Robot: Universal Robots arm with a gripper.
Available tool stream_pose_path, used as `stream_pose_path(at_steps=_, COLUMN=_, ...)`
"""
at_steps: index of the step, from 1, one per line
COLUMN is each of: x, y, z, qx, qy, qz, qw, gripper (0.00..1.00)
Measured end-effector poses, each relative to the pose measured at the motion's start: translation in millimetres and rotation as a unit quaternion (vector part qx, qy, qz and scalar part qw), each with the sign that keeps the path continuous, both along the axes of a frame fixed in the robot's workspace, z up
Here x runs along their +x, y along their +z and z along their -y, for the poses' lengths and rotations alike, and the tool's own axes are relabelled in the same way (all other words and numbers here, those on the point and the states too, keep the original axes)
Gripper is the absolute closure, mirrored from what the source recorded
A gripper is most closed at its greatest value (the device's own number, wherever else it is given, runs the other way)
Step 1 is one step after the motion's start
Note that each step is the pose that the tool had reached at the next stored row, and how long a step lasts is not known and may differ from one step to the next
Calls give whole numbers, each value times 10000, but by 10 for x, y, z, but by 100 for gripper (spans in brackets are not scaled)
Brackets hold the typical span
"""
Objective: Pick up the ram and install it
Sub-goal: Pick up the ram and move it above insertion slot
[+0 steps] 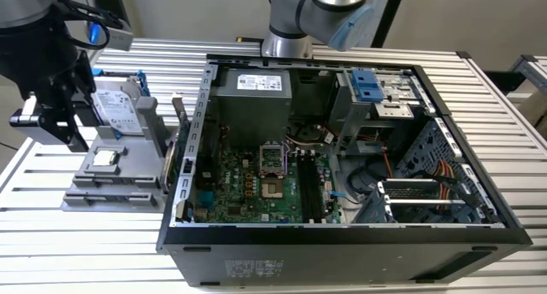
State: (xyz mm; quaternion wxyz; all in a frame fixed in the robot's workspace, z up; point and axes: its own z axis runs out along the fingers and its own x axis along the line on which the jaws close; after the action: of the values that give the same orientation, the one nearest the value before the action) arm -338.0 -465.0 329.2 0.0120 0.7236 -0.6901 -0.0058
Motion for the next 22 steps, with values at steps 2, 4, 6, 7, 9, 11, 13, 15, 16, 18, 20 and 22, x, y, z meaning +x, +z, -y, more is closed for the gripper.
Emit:
stream_pose_path(at_steps=2, x=0, y=-12, z=-4, qx=-4, qy=0, qz=0, qw=10000, gripper=0)
stream_pose_path(at_steps=4, x=0, y=-25, z=-6, qx=-9, qy=0, qz=1, qw=10000, gripper=0)
stream_pose_path(at_steps=6, x=0, y=-34, z=-7, qx=-16, qy=1, qz=1, qw=10000, gripper=0)
stream_pose_path(at_steps=7, x=0, y=-39, z=-7, qx=-18, qy=1, qz=1, qw=10000, gripper=0)
stream_pose_path(at_steps=9, x=0, y=-51, z=-8, qx=-22, qy=0, qz=0, qw=10000, gripper=0)
stream_pose_path(at_steps=11, x=0, y=-64, z=-8, qx=-24, qy=0, qz=1, qw=10000, gripper=0)
stream_pose_path(at_steps=13, x=0, y=-76, z=-9, qx=-27, qy=0, qz=0, qw=10000, gripper=0)
stream_pose_path(at_steps=15, x=0, y=-89, z=-10, qx=-29, qy=0, qz=1, qw=10000, gripper=0)
stream_pose_path(at_steps=16, x=0, y=-95, z=-11, qx=-31, qy=0, qz=0, qw=10000, gripper=0)
stream_pose_path(at_steps=18, x=0, y=-108, z=-12, qx=-33, qy=0, qz=0, qw=10000, gripper=0)
stream_pose_path(at_steps=20, x=0, y=-121, z=-13, qx=-35, qy=0, qz=1, qw=10000, gripper=0)
stream_pose_path(at_steps=22, x=0, y=-135, z=-14, qx=-37, qy=0, qz=1, qw=10000, gripper=0)
